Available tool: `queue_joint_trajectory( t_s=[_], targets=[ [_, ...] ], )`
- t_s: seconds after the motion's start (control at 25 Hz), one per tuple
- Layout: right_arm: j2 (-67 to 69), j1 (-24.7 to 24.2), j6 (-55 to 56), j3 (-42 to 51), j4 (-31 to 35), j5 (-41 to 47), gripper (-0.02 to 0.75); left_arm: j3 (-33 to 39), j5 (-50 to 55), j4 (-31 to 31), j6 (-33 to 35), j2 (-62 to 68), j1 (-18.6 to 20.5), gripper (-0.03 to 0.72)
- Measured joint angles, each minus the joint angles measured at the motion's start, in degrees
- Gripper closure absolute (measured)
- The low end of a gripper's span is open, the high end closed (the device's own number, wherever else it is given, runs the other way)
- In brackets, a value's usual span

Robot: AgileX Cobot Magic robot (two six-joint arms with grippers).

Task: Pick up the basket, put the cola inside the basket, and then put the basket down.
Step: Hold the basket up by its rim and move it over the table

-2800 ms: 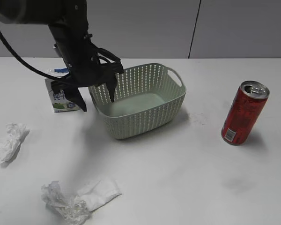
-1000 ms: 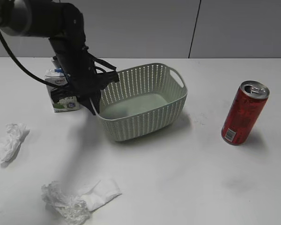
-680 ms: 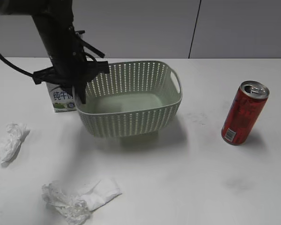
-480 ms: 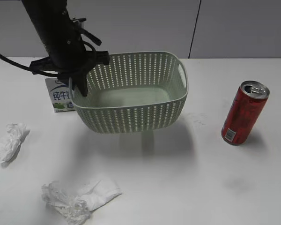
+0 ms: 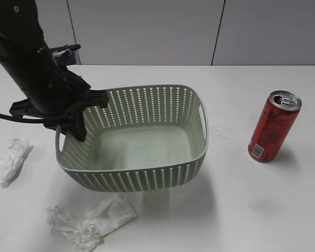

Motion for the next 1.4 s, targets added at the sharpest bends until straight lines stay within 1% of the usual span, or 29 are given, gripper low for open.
queue_joint_trajectory(
  t_s=[0.2,0.36,0.6,0.76,1.0,1.24,1.4],
  targets=[
    [0.0,0.0,0.0,0.0,0.0,0.0,0.152,1.6,0.2,3.6,0.1,-0.9,-0.1,0.692],
    [0.0,0.0,0.0,0.0,0.0,0.0,0.151,1.3,0.1,4.0,0.1,-0.6,-0.1,0.692],
    [0.0,0.0,0.1,-0.1,0.0,0.0,0.151,-7.5,8.0,4.5,0.1,6.0,-0.1,0.692],
    [4.2,0.0,2.0,-2.9,-0.3,0.0,0.151,-8.6,9.1,4.5,0.1,7.0,-0.1,0.692],
    [21.2,0.0,4.9,-13.6,-2.5,0.0,0.151,-8.7,8.2,4.5,0.1,7.0,-0.5,0.692],
    [42.6,0.0,5.2,-27.3,-2.6,2.5,0.151,-8.7,6.8,4.8,0.1,8.7,-4.1,0.692],
    [56.6,0.0,5.3,-35.5,-3.0,6.1,0.151,-8.7,6.5,4.6,0.1,10.1,-4.7,0.692]
  ],
)
